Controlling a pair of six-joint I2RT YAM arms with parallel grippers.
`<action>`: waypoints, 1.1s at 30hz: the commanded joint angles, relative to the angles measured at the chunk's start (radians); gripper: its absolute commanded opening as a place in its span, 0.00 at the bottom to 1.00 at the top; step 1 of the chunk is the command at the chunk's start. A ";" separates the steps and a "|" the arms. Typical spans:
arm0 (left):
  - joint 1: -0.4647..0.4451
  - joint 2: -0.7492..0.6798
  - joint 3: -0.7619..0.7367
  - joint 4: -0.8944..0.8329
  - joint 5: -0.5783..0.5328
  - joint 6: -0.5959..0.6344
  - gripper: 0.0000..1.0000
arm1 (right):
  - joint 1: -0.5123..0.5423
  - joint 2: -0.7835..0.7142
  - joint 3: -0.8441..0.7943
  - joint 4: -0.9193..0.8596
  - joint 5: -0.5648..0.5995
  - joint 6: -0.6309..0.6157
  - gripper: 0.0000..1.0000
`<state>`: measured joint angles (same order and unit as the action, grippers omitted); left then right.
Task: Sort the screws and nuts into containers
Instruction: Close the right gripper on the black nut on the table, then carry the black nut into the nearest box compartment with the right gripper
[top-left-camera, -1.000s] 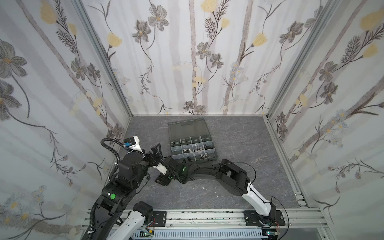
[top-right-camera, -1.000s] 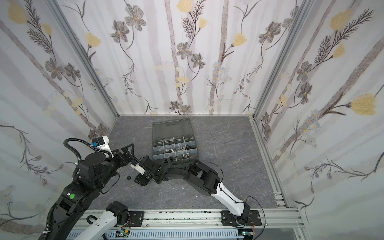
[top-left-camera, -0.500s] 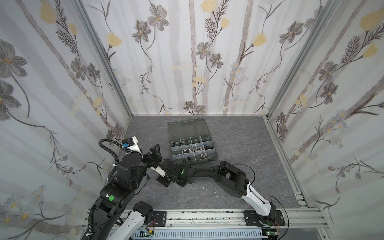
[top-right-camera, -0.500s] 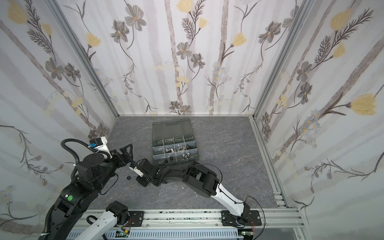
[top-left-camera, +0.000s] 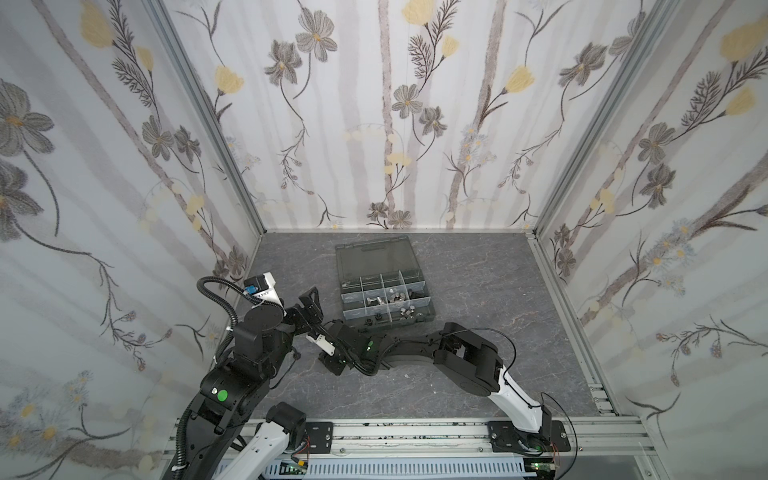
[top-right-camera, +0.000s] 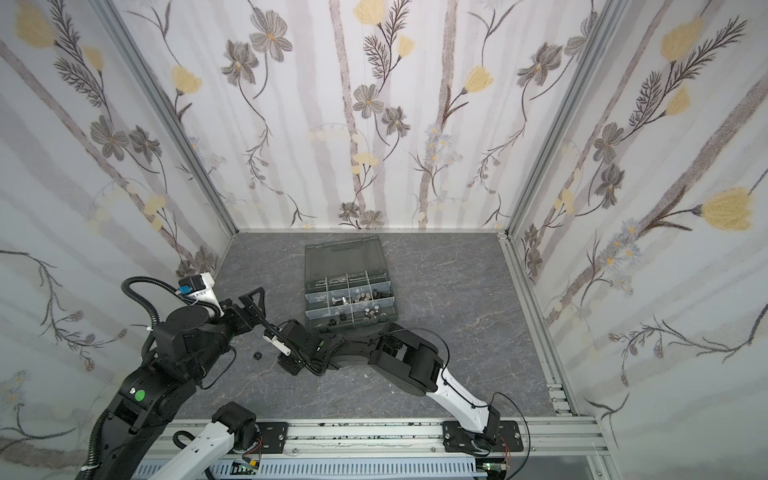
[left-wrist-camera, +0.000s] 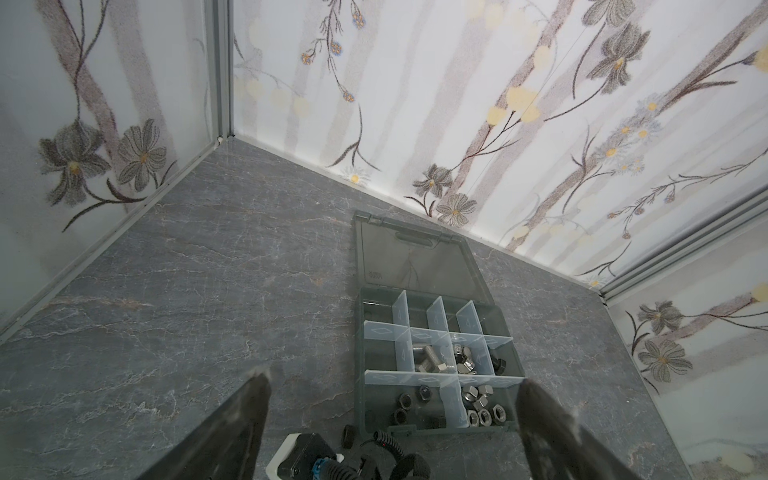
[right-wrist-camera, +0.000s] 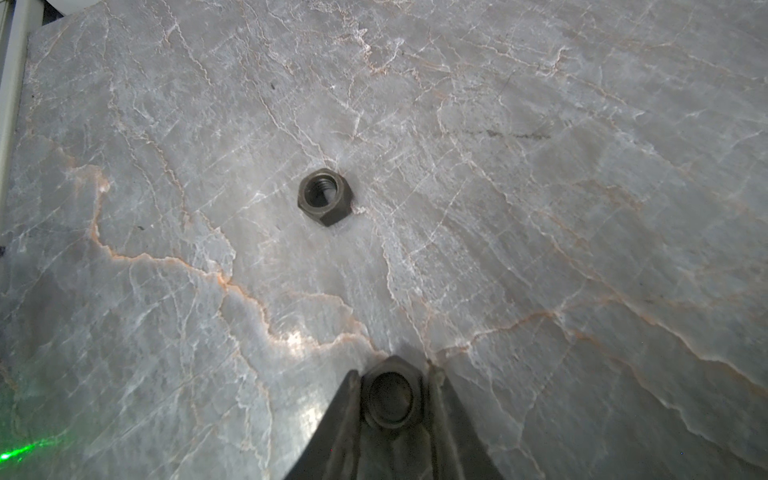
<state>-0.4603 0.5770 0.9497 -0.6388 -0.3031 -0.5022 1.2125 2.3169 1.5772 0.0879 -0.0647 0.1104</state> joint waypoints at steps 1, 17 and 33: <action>0.001 0.002 0.006 0.003 -0.017 -0.009 0.92 | 0.004 0.013 0.004 -0.127 0.002 -0.003 0.25; 0.002 0.036 -0.020 -0.006 0.015 -0.030 0.95 | -0.045 -0.156 -0.130 -0.057 0.033 0.027 0.10; 0.006 0.083 -0.069 0.017 0.061 -0.045 1.00 | -0.228 -0.353 -0.324 0.074 -0.081 0.140 0.10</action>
<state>-0.4568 0.6563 0.8883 -0.6472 -0.2523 -0.5293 1.0039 1.9839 1.2602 0.1024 -0.1089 0.2207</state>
